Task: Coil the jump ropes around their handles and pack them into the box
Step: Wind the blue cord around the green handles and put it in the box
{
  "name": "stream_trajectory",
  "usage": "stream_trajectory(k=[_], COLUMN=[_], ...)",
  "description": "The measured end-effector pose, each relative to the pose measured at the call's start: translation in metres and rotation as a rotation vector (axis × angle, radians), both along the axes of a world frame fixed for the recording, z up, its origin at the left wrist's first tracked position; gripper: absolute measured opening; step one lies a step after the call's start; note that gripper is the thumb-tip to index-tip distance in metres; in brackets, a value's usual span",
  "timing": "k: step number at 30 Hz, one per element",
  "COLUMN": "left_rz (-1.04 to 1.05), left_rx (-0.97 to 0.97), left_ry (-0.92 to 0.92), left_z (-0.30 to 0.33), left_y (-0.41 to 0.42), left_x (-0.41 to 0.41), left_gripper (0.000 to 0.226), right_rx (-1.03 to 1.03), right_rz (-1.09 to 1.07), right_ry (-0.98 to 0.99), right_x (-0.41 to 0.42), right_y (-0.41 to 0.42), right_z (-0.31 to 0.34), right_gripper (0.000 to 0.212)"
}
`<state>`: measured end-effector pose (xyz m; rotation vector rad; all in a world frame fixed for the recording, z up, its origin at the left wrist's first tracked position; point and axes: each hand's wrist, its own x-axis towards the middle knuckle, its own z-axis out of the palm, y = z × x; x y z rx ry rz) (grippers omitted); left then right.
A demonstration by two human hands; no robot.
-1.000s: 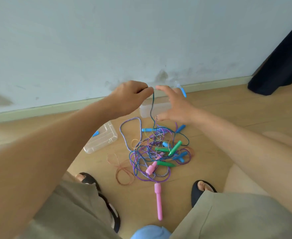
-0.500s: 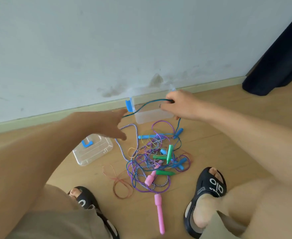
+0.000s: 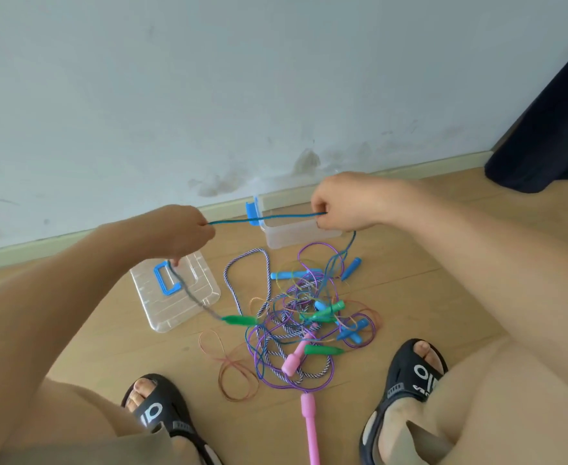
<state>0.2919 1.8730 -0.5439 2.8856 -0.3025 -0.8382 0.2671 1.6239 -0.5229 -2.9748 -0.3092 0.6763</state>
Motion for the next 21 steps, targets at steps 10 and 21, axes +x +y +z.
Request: stream_trajectory(k=[10, 21], left_rz=[0.041, -0.035], left_rx=[-0.755, -0.439], left_ry=[0.099, 0.147], left_z=[0.015, 0.012], left_y=[-0.037, 0.007], left_x=[-0.024, -0.009], left_gripper=[0.031, 0.03], right_rx=[0.65, 0.44], right_rz=[-0.054, -0.114], right_ry=[-0.177, -0.12], right_x=[-0.008, 0.014], right_y=[0.048, 0.038], right_z=[0.026, 0.018], right_gripper=[0.021, 0.015])
